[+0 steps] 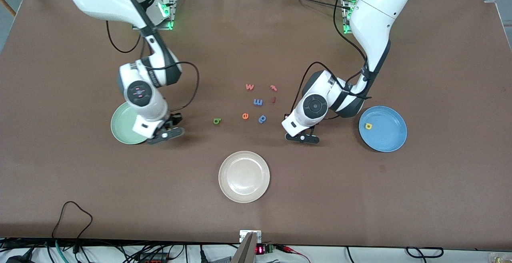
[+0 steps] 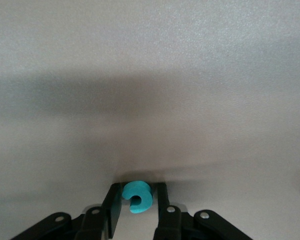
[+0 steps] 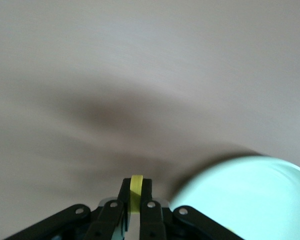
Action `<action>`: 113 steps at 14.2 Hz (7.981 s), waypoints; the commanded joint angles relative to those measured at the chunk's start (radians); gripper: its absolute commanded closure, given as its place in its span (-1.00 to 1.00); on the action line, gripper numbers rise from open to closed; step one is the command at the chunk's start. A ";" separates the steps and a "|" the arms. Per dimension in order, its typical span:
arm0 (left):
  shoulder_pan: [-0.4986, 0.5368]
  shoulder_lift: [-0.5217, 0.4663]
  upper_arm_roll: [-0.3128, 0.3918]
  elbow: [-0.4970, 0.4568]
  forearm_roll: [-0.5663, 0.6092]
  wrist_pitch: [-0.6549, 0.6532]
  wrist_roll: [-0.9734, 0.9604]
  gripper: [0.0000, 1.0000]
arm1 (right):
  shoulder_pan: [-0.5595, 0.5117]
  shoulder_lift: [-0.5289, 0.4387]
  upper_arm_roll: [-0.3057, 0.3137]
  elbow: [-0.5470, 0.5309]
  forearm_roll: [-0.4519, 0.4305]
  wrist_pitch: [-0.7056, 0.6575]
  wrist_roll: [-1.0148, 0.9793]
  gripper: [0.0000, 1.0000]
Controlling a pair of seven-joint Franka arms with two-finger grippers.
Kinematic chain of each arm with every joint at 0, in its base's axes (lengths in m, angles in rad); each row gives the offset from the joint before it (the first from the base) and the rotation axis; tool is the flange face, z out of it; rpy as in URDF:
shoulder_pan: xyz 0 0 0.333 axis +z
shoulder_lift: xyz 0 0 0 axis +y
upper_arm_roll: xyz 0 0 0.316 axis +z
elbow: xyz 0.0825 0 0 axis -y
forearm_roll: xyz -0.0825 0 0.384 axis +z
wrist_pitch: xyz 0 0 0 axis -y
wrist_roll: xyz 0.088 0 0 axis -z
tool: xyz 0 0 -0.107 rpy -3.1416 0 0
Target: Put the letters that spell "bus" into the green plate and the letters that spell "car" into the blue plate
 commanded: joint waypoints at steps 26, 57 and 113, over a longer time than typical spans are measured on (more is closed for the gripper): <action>0.534 -0.177 0.008 -0.179 0.082 -0.136 0.311 0.76 | 0.209 0.132 0.073 0.118 0.058 0.066 0.564 -0.87; 0.328 -0.122 -0.333 -0.323 0.117 0.045 0.181 -0.17 | 0.165 0.094 0.070 0.132 0.055 -0.033 0.436 0.78; 0.867 -0.231 -0.354 -0.218 0.292 -0.156 0.350 -1.00 | -0.210 -0.367 -0.049 0.353 0.135 -0.664 -0.134 -1.00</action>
